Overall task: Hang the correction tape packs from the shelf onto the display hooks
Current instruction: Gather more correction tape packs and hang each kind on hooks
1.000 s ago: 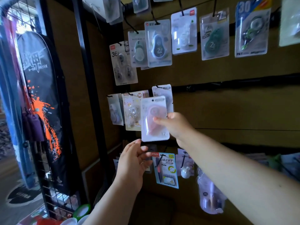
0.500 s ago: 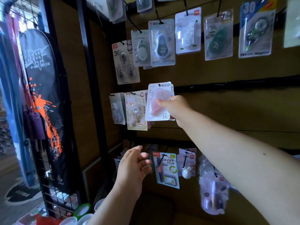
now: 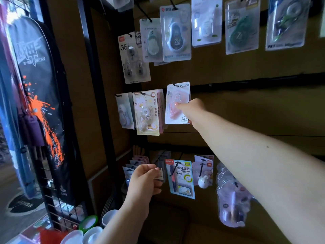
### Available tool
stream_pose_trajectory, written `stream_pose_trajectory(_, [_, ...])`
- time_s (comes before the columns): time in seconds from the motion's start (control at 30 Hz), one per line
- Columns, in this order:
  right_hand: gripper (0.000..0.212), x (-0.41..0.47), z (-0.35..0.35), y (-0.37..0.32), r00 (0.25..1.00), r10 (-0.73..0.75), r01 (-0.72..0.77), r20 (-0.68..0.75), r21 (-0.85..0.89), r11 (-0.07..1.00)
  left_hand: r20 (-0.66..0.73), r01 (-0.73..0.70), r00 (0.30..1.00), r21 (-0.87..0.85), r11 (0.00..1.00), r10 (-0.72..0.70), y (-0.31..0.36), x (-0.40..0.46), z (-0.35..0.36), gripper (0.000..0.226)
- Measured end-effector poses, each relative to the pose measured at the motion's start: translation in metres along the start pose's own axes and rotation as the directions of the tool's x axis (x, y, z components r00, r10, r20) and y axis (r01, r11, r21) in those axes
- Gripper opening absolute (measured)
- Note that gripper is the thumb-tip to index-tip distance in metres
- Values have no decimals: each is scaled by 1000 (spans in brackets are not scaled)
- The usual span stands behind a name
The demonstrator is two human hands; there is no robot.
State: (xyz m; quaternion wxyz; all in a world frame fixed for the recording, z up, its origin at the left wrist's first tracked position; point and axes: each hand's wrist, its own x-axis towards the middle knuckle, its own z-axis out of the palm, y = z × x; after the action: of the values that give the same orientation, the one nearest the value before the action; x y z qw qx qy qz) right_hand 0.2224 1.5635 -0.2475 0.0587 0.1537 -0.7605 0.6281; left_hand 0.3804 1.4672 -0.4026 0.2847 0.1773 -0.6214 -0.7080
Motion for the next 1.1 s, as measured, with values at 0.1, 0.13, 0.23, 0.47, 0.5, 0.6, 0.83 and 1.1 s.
stream_pose_trajectory(0.1, [49, 0, 0, 7, 999, 39, -39, 9, -23, 999, -19, 0, 1000, 66, 998, 1, -4, 3, -1, 5])
stream_pose_trajectory(0.13, [48, -1, 0, 10, 999, 45, -45, 12, -24, 999, -27, 2, 1000, 82, 997, 1, -6, 4, -2, 5])
stream_pose_trajectory(0.23, [42, -8, -4, 19, 999, 51, -50, 18, -51, 997, -40, 2, 999, 116, 993, 2, -9, 4, -2, 5])
stream_pose_trajectory(0.47, [31, -49, -24, 47, 995, 2, 11, 103, -129, 992, -53, -6, 998, 191, 982, 16, -14, -4, -1, 6])
stream_pose_trajectory(0.5, [30, -56, -26, 52, 993, -17, 33, 120, -134, 990, -52, -6, 998, 204, 979, 17, -15, -6, -1, 5])
stream_pose_trajectory(0.6, [34, -82, -31, 70, 982, -61, 92, 178, -173, 981, -43, -3, 999, 256, 967, 15, -21, -11, -1, 4])
stream_pose_trajectory(0.83, [32, -136, -42, 113, 969, -113, 181, 222, -316, 931, 0, 13, 1000, 351, 936, -14, -44, -28, 0, 5])
stream_pose_trajectory(1.1, [31, -180, -58, 197, 985, -16, 78, 169, -365, 928, 31, 45, 997, 500, 865, -70, -86, -56, 3, 11])
